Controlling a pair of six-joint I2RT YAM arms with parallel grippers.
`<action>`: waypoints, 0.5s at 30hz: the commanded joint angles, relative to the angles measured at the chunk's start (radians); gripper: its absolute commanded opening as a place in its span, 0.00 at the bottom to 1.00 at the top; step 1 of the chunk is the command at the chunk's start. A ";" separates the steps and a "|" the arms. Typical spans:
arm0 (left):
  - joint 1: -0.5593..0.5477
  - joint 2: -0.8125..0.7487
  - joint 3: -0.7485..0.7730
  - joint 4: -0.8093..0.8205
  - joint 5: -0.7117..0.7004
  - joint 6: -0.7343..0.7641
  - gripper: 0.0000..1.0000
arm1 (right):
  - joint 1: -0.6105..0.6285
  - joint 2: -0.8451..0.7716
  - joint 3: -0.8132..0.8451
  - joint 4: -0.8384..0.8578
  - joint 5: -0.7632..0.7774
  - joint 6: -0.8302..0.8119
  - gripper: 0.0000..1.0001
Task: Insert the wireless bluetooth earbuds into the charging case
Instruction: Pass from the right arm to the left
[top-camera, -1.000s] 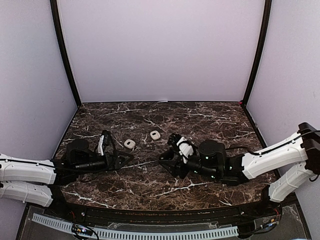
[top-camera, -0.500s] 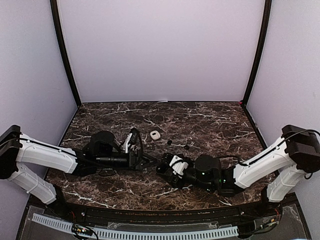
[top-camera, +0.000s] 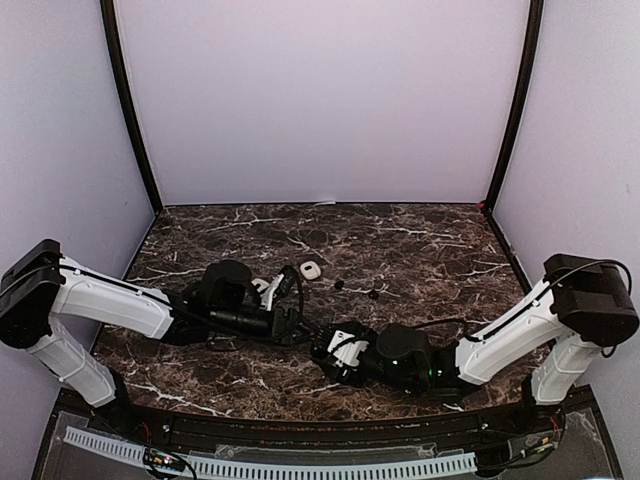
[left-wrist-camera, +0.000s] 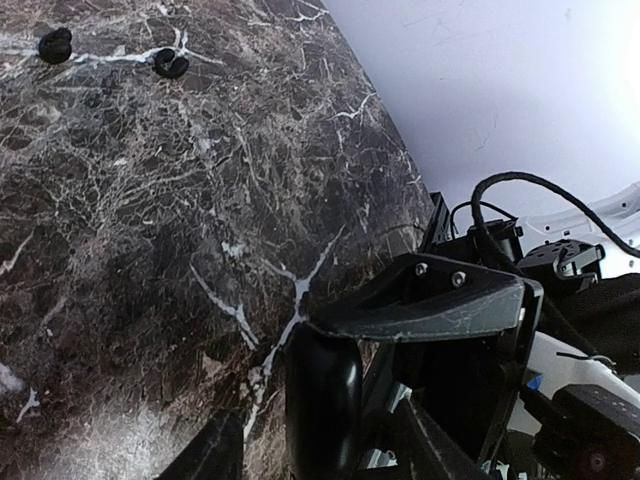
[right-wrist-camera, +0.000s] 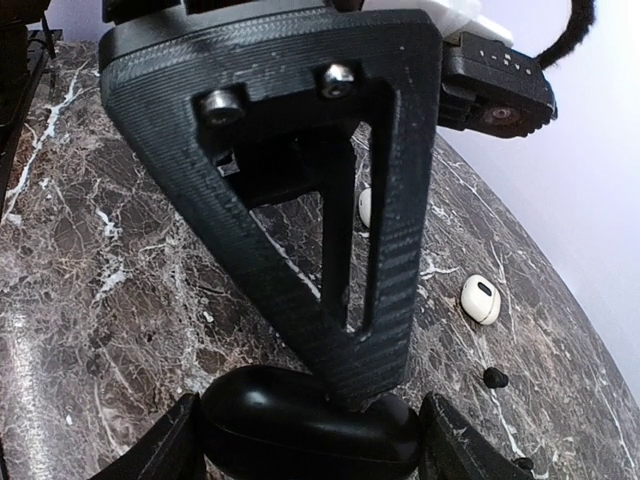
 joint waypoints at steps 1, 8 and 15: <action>-0.009 0.016 0.030 -0.061 0.029 0.018 0.56 | 0.016 0.013 0.026 0.052 0.031 -0.020 0.47; -0.022 0.059 0.052 -0.056 0.049 0.018 0.50 | 0.017 0.021 0.035 0.046 0.029 -0.020 0.47; -0.035 0.077 0.062 -0.048 0.058 0.020 0.41 | 0.021 0.026 0.043 0.033 0.029 -0.018 0.47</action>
